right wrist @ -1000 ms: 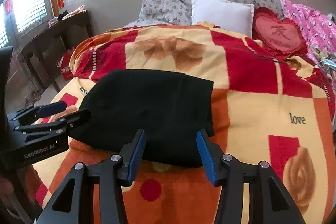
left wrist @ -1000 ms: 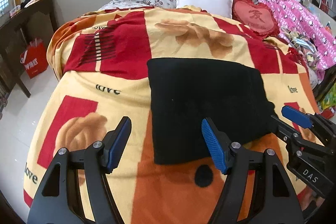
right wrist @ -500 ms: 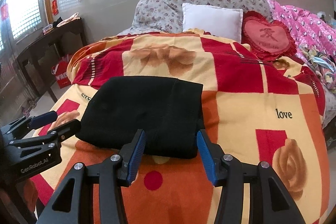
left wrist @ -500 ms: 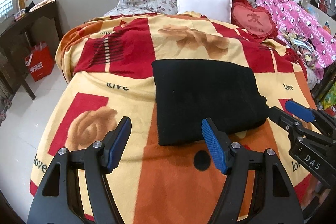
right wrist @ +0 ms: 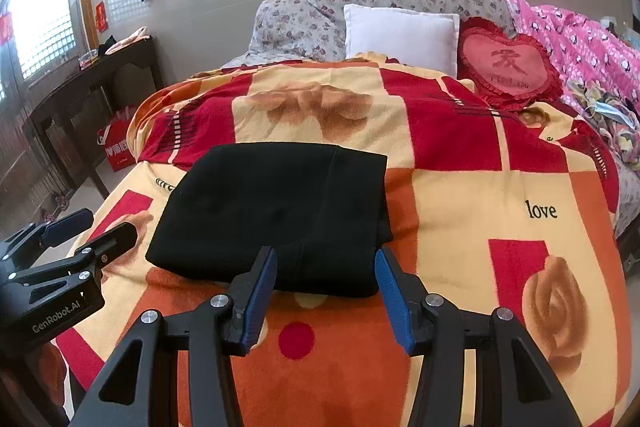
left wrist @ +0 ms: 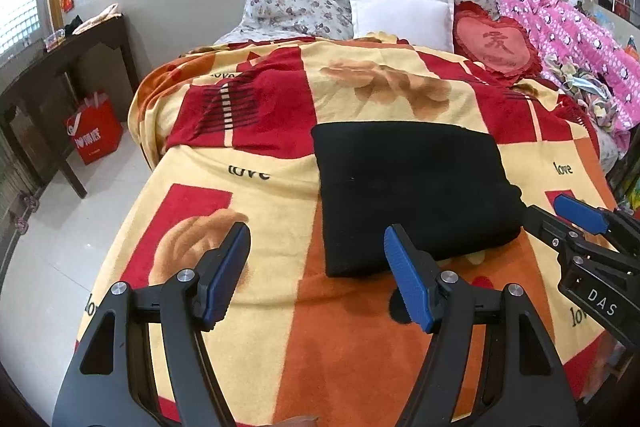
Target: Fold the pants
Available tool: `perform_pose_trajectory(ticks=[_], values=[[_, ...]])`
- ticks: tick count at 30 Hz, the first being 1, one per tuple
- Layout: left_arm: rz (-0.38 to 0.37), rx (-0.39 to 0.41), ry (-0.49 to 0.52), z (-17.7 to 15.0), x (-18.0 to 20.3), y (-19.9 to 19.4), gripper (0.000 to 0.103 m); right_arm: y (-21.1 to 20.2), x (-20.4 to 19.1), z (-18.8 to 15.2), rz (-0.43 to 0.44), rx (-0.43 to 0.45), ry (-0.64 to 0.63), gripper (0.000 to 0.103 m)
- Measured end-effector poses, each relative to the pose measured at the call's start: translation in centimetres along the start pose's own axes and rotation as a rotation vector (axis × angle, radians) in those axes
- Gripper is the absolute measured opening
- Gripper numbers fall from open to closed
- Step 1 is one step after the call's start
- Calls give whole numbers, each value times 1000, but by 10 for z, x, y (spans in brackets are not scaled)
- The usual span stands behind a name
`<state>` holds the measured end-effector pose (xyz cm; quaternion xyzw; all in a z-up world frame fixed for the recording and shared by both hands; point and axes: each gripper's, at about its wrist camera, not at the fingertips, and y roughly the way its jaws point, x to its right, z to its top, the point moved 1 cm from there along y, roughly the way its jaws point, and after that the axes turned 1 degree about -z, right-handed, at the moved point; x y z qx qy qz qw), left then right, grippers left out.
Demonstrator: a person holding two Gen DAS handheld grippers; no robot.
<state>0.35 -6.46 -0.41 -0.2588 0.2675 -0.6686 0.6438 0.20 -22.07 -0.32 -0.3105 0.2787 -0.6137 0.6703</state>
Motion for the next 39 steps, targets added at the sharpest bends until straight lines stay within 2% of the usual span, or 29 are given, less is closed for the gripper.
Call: perform_pose_trajectory(ticks=[39], values=[[-10, -20, -1, -5, 2, 19, 69, 17, 3, -1, -8, -43, 8, 49]])
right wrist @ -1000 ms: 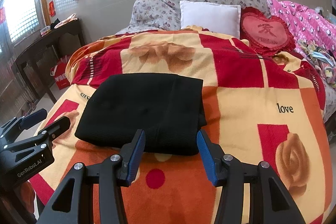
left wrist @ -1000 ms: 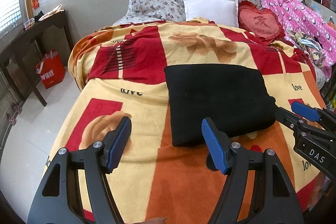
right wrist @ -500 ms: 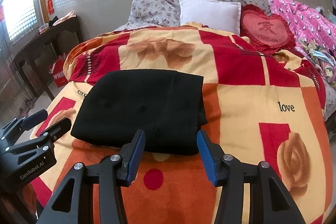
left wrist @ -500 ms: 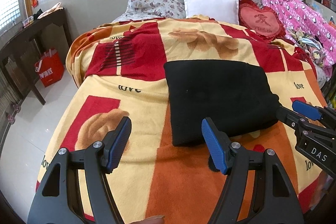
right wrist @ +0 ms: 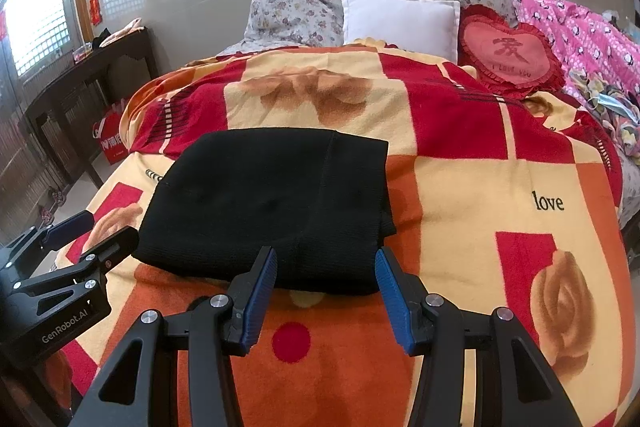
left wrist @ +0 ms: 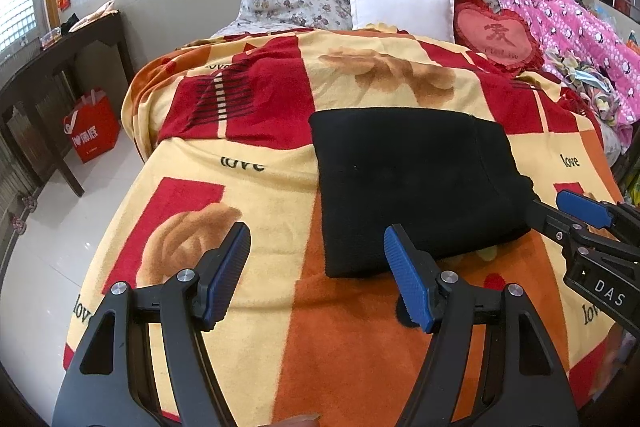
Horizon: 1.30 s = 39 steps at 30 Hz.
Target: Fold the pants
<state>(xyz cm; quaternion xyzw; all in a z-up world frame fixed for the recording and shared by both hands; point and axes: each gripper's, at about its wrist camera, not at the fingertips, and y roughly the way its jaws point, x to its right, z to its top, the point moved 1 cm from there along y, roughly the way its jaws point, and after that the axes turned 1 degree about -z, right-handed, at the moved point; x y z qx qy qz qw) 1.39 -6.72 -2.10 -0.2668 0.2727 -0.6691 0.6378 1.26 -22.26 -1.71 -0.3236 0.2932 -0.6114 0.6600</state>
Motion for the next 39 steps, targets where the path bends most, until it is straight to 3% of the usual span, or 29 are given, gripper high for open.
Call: perform_pose_trajectory(ticks=[39], values=[[-14, -8, -8, 0, 5, 1, 69, 9, 1, 1, 9, -17, 0, 49]])
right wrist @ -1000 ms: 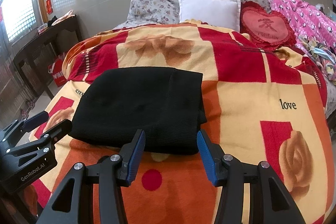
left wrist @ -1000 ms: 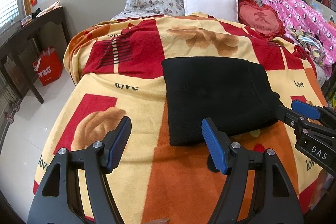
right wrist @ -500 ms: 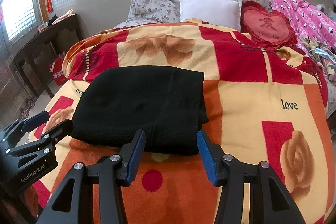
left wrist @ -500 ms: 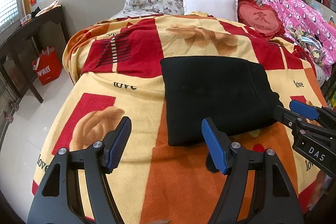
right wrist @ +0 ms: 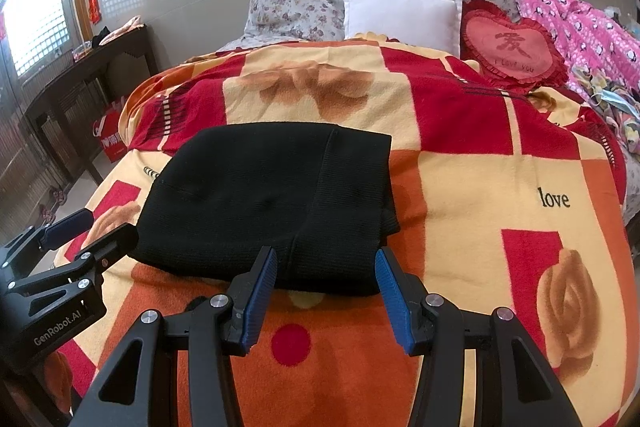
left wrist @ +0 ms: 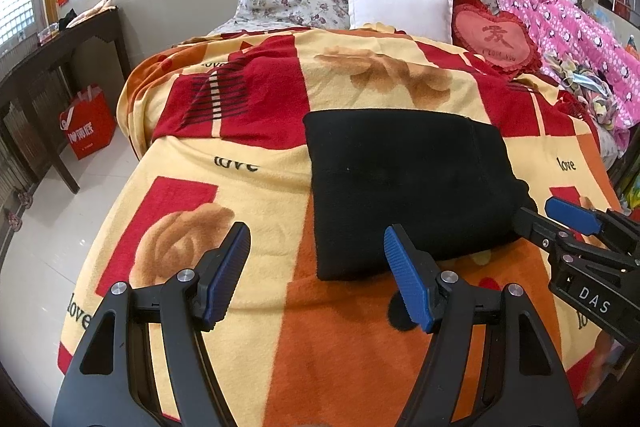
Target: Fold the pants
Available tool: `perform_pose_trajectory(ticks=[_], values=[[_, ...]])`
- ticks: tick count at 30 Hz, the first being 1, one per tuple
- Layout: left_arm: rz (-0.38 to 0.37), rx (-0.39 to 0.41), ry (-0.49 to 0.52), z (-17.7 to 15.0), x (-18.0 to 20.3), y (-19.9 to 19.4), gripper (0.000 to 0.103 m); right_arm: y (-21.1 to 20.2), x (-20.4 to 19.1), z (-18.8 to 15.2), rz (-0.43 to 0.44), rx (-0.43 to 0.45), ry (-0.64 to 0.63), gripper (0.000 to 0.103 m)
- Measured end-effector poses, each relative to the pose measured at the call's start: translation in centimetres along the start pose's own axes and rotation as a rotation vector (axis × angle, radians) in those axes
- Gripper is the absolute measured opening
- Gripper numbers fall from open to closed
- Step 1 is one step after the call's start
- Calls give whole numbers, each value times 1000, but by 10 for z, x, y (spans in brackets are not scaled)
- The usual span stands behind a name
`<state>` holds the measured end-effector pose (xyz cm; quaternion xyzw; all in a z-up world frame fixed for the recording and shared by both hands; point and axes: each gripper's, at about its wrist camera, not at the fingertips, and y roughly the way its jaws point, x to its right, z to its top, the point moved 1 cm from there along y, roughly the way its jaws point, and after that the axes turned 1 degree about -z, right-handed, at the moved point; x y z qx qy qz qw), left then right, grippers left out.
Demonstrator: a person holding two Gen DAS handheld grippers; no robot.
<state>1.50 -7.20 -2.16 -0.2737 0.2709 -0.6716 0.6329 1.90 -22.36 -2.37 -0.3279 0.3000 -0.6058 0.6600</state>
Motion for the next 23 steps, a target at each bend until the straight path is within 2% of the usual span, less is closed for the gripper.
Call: perform_pose_trajectory(ticks=[13, 23], values=[[-6, 20, -21, 4, -3, -7, 69, 0, -1, 1, 3, -3, -1, 49], [4, 58, 15, 2, 1, -9, 69, -1, 13, -1, -21, 3, 19, 49]])
